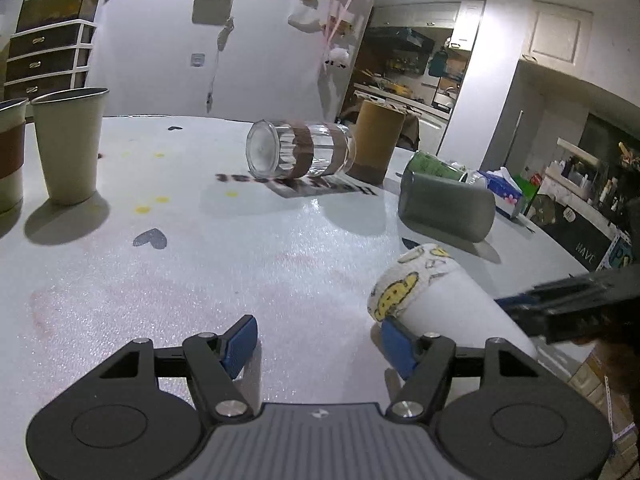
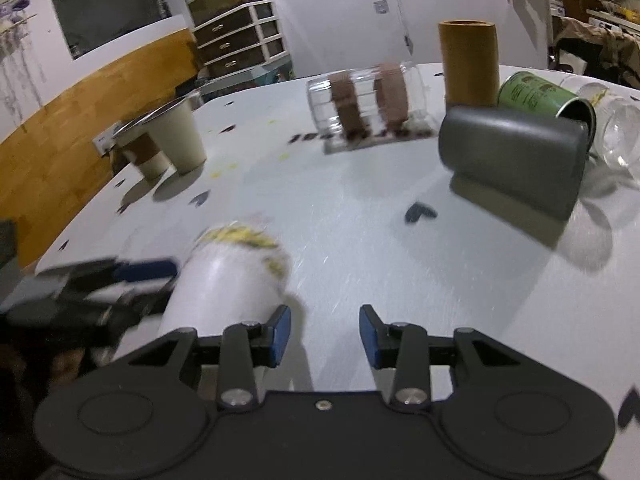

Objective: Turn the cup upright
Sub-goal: 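Lift the white paper cup with the right gripper and rotate it upright, then lower the upright white cup beside the beige cup and open right gripper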

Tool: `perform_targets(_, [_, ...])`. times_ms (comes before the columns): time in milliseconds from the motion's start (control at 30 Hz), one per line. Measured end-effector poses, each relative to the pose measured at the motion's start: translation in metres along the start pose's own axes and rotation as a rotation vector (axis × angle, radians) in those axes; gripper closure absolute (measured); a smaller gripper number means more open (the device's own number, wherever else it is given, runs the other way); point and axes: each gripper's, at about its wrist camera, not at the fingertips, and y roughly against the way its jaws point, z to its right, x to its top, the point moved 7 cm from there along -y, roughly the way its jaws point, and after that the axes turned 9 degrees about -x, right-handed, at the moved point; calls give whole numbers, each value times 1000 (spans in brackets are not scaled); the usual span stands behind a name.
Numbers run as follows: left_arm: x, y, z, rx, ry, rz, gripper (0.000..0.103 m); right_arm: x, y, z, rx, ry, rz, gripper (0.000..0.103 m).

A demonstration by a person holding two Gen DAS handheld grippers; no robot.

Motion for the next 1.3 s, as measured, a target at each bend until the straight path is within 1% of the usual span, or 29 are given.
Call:
perform_targets(67, [0, 1, 0, -11, 9, 2, 34, -5, 8, -2, -9, 7, 9, 63])
perform_targets(100, [0, 2, 0, -16, 12, 4, 34, -4, 13, -1, -18, 1, 21, 55])
perform_targets(133, [-1, 3, 0, -17, 15, 5, 34, -1, 19, 3, -42, -33, 48, 49])
perform_targets(167, [-1, 3, 0, -18, 18, 6, 34, 4, 25, 7, -45, -78, 63, 37])
perform_targets(200, [-1, 4, 0, -21, 22, 8, 34, 8, 30, 9, -18, -130, 65, 30])
perform_targets(267, [-3, 5, 1, -27, 26, 12, 34, 20, 36, 9, 78, -226, 48, 29])
perform_targets(300, [-4, 5, 1, -30, 26, 15, 34, 24, 36, 7, 98, -242, 31, 29])
perform_targets(400, [-6, 6, 3, -30, 16, 19, 34, 37, 24, -2, 101, -254, -46, 29])
perform_targets(433, [-6, 7, 3, -30, 12, 19, 34, 40, 16, -6, 112, -254, -85, 28])
perform_targets(500, [-6, 7, 4, -28, 8, 21, 34, 42, 0, -10, 106, -267, -165, 28])
perform_targets(533, [-6, 7, 3, -24, 6, 23, 34, 44, -11, -12, 103, -271, -219, 25])
perform_targets(567, [-6, 7, 3, -23, 5, 27, 34, 45, -18, -14, 109, -273, -247, 24])
perform_targets(633, [-6, 6, 2, -24, 7, 35, 34, 47, -28, -20, 117, -260, -288, 25])
perform_targets(700, [-6, 7, 1, -22, 5, 42, 34, 49, -35, -28, 131, -234, -321, 32])
perform_targets(733, [-6, 7, 0, -17, 3, 44, 34, 50, -36, -33, 142, -220, -330, 32])
perform_targets(800, [-6, 9, -2, -20, 6, 50, 34, 51, -38, -39, 124, -181, -339, 38])
perform_targets(833, [-6, 12, -4, -23, 9, 58, 34, 52, -38, -42, 116, -160, -337, 38])
perform_targets(933, [-4, 20, -12, -6, 24, 88, 34, 56, -28, -47, 109, -110, -312, 38])
perform_targets(1000, [-2, 26, -19, 17, 38, 112, 34, 64, -19, -54, 92, -64, -263, 38])
perform_targets(1067, [0, 33, -26, 47, 49, 133, 34, 78, -12, -64, 88, -16, -193, 38])
perform_targets(1200, [2, 49, -41, 140, 35, 171, 34, 109, -11, -95, 94, 87, -57, 38])
perform_targets(1300, [3, 59, -51, 195, 27, 193, 32, 133, -22, -118, 55, 172, 56, 38])
